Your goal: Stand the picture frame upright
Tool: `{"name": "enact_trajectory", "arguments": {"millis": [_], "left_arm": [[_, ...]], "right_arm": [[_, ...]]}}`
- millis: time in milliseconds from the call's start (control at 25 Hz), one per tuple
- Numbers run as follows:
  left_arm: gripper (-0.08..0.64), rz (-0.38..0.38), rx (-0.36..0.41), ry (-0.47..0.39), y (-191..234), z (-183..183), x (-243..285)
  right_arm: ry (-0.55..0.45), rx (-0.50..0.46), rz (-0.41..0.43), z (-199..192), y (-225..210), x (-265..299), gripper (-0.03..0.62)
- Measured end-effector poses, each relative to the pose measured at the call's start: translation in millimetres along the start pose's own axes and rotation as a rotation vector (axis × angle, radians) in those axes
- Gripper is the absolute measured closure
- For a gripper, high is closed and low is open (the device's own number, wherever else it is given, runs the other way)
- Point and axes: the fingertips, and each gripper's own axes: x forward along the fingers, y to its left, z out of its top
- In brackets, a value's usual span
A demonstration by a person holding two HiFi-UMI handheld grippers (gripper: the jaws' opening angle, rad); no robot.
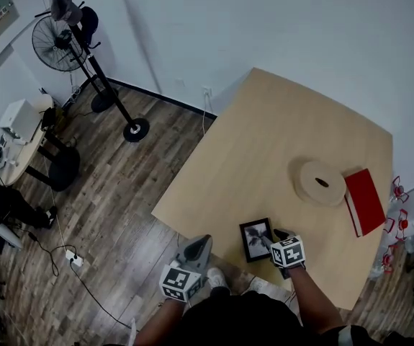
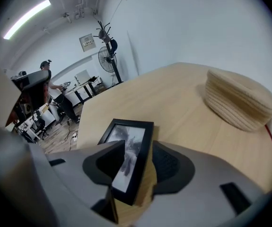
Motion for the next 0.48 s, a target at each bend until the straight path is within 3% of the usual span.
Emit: {"name": "enact_trajectory", "arguments": {"millis": [480], "left_arm": [[0.565, 0.026, -0.022, 0.021, 4.9, -0.7, 2.6]], "right_arm": [[0.034, 0.03, 0.03, -9.1, -4.0, 16.1, 0.443]]}}
